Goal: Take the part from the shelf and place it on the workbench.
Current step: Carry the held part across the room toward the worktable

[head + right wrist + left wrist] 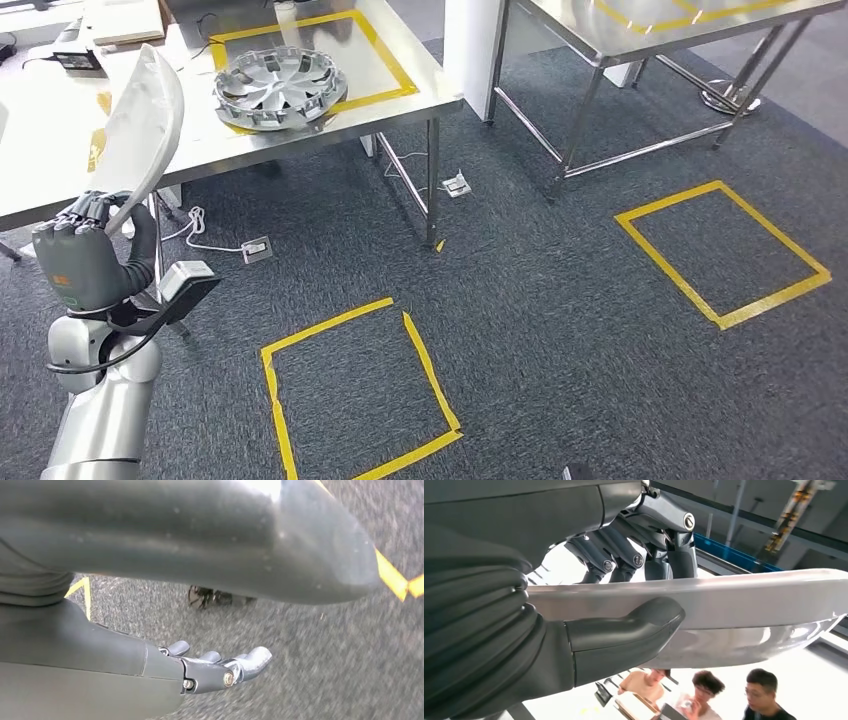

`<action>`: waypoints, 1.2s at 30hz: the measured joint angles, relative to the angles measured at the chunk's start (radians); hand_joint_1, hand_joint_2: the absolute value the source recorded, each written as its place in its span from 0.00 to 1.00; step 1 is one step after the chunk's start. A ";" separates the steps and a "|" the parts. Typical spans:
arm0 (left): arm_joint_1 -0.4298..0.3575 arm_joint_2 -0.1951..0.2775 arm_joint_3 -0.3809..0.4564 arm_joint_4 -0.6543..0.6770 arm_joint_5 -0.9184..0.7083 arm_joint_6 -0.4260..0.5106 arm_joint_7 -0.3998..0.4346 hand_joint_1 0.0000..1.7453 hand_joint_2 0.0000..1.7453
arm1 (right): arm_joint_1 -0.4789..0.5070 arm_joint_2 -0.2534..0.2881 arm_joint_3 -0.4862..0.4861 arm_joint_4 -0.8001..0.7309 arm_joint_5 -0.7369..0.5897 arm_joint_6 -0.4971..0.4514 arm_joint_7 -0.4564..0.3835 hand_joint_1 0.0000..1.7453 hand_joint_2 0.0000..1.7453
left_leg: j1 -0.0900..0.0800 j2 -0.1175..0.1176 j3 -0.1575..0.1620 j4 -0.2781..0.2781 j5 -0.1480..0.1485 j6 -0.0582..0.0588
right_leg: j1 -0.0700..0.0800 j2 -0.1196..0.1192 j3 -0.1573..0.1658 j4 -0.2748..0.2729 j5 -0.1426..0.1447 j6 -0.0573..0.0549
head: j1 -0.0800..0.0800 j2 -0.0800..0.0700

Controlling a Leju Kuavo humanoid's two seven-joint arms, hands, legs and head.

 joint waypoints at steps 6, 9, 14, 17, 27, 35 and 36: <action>-0.010 -0.007 0.001 0.012 0.001 0.000 -0.010 1.00 1.00 | 0.002 0.001 0.001 0.000 0.006 0.002 0.008 0.00 0.00 | 0.006 -0.057 0.045 -0.001 -0.035 0.007 | -0.010 0.059 -0.203 0.232 -0.092 0.019 | 0.002 0.000; -0.010 -0.008 0.001 0.019 0.001 0.000 -0.011 1.00 1.00 | 0.003 0.000 0.001 0.000 0.011 0.002 0.008 0.00 0.00 | 0.007 -0.074 0.080 0.001 -0.066 -0.002 | -0.010 0.062 -0.191 0.075 0.022 0.015 | 0.002 0.000; -0.015 -0.010 0.002 0.023 -0.001 -0.001 -0.008 1.00 1.00 | 0.001 0.001 0.001 0.000 0.010 0.006 -0.004 0.00 0.00 | 0.003 -0.082 0.118 0.005 -0.099 -0.032 | -0.005 0.067 -0.144 -0.035 0.112 -0.016 | 0.001 0.000; -0.016 -0.011 0.002 0.021 -0.004 0.000 -0.003 1.00 1.00 | 0.001 0.001 0.001 0.000 0.010 0.002 -0.009 0.00 0.00 | 0.004 -0.055 0.081 0.093 -0.111 -0.046 | -0.009 0.067 -0.114 -0.040 0.103 -0.037 | -0.001 0.000; -0.001 -0.011 0.001 0.019 -0.007 0.000 0.013 1.00 1.00 | 0.006 0.002 0.000 0.000 0.012 -0.003 -0.007 0.00 0.00 | -0.007 -0.028 -0.024 0.009 0.000 -0.018 | 0.001 0.067 -0.020 -0.039 0.016 -0.027 | -0.002 0.000; -0.007 -0.015 0.000 0.012 -0.008 -0.001 0.015 1.00 1.00 | 0.003 0.002 0.001 0.000 0.011 -0.003 -0.007 0.00 0.00 | 0.003 -0.040 0.043 -0.008 -0.026 0.010 | -0.005 0.069 -0.192 0.228 -0.050 0.013 | 0.002 0.000; -0.005 -0.016 0.000 0.012 -0.008 -0.001 0.015 1.00 1.00 | 0.004 0.002 0.001 0.000 0.011 -0.003 -0.007 0.00 0.00 | 0.003 -0.042 0.052 -0.008 -0.035 0.010 | -0.006 0.069 -0.221 0.243 -0.073 0.015 | 0.002 0.000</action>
